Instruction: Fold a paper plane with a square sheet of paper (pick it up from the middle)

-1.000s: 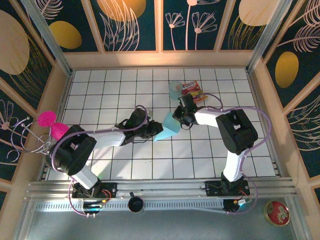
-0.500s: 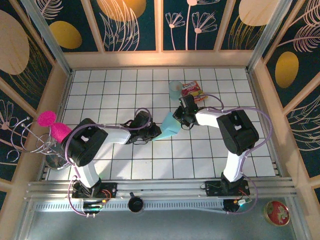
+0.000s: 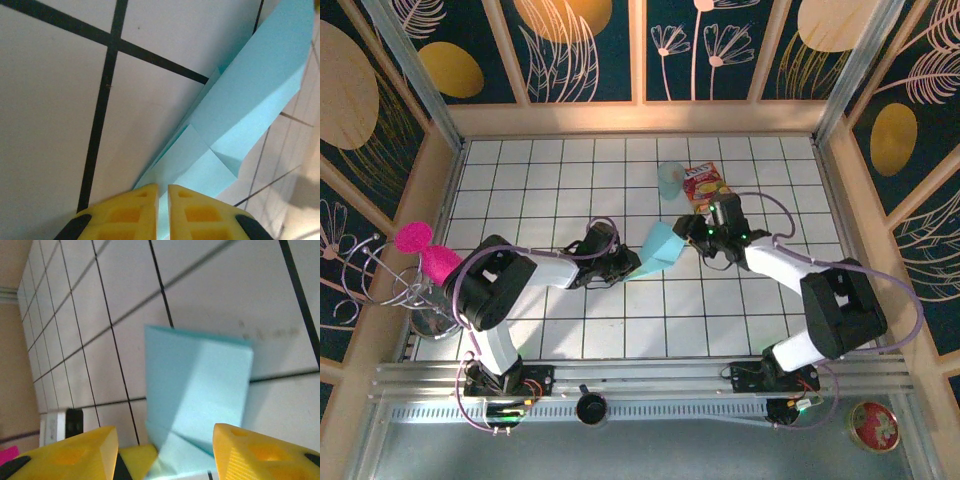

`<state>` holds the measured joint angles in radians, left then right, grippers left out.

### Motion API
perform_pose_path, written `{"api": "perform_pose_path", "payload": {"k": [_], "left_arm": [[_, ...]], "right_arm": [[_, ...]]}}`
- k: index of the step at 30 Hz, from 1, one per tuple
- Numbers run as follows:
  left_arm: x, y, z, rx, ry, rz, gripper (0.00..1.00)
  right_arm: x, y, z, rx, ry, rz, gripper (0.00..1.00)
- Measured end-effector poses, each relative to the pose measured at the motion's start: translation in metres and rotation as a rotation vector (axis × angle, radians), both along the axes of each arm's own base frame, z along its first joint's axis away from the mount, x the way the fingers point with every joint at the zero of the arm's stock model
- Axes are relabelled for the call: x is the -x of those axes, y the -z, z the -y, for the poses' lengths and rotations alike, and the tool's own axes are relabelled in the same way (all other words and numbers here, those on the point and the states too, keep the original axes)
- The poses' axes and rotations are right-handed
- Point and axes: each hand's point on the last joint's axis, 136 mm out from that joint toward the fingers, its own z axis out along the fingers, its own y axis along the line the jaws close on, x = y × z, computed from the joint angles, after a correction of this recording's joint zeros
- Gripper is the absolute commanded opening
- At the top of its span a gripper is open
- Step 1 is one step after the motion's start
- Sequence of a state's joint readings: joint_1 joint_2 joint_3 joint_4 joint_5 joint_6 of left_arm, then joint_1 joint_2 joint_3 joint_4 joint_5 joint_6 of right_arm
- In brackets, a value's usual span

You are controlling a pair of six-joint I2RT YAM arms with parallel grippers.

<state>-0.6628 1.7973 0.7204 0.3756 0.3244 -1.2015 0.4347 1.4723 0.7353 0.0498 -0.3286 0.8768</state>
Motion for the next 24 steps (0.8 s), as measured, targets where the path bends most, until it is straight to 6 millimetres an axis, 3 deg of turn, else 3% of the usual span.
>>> {"api": "perform_pose_path", "payload": {"k": [3,7,11,18,24], "left_arm": [[0.000,0.000,0.000,0.059,-0.016,-0.021,0.14],[0.000,-0.001,-0.001,0.099,-0.030,-0.039,0.13],[0.000,-0.001,-0.001,0.111,-0.035,-0.040,0.13],[0.000,-0.001,-0.001,0.120,-0.035,-0.047,0.13],[0.000,-0.002,-0.001,0.122,-0.034,-0.049,0.13]], "right_arm": [[0.021,0.018,-0.001,-0.020,-0.012,-0.078,0.54],[0.035,0.025,-0.014,-0.046,-0.045,-0.123,0.52],[0.039,0.033,-0.024,-0.063,-0.061,-0.153,0.49],[0.040,0.053,-0.025,-0.042,-0.054,-0.202,0.48],[0.040,0.058,-0.027,-0.040,-0.060,-0.208,0.45]]}}
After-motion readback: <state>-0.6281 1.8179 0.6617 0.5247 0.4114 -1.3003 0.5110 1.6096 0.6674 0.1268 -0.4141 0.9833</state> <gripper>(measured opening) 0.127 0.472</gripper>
